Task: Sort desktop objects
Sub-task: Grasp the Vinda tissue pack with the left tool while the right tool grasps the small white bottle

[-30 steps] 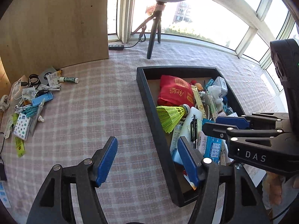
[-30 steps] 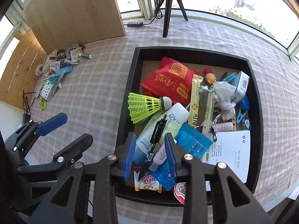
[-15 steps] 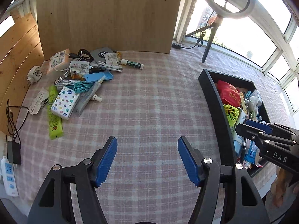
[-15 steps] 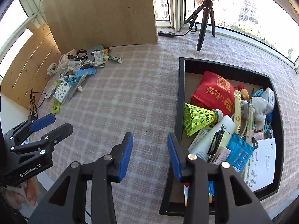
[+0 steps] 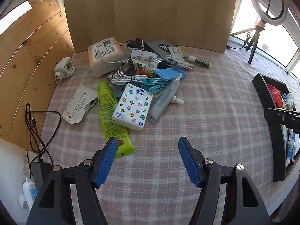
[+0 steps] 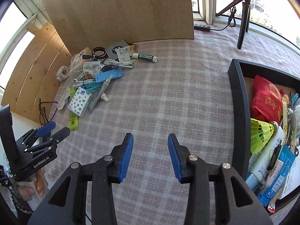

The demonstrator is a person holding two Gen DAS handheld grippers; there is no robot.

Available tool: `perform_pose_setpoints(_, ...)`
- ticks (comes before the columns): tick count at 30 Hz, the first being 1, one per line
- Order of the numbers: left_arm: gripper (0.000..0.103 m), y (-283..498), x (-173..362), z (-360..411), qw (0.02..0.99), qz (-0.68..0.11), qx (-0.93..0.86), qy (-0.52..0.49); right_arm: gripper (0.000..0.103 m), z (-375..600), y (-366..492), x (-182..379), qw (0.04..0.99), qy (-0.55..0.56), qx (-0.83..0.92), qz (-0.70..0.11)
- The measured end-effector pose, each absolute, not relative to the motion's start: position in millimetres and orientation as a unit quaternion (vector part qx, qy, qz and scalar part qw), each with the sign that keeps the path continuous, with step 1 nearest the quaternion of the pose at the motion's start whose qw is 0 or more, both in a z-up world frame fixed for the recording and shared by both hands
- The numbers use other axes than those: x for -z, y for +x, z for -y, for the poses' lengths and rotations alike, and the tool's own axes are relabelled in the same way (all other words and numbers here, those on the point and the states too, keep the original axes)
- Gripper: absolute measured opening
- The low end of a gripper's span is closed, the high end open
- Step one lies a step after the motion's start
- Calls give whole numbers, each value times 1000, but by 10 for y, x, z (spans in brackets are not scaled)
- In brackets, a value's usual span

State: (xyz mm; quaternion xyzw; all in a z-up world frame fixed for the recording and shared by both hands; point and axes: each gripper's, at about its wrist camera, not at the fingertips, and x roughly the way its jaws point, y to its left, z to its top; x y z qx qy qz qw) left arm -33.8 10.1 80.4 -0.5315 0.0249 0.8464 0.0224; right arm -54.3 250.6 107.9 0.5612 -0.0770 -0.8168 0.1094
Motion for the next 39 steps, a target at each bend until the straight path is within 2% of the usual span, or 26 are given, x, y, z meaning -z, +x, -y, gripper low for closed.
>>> perform_pose_setpoints(10,65,-788,-533,128,26,-44,-833,-550,38,-1520,-1515,-748,127,601,782,102)
perform_pose_setpoints(23,69,-1051,-246,-21,33,-86,-817,-569,38,-1236,-2069,-234,135,645,741,127)
perform_pose_setpoints(25,66,-1062,-225,-25,32,-83,-818,-568,35,-1210,-2070,-210,143,647,736,135)
perform_pose_setpoints(27,60,-1070,-206,-18,35,-74,-817,-571,26,-1185,-2059,-195,151,649,733,140)
perform_pose_setpoints(30,53,-1065,-209,-30,34,-74,-818,-569,22,-1157,-2055,-198,159,648,731,145)
perform_pose_setpoints(33,49,-1042,-236,-31,48,-61,-817,-571,21,-1140,-2048,-196,161,648,730,146)
perform_pose_setpoints(39,47,-870,-351,45,49,-13,-822,-567,20,-1223,-1918,-278,173,643,729,157)
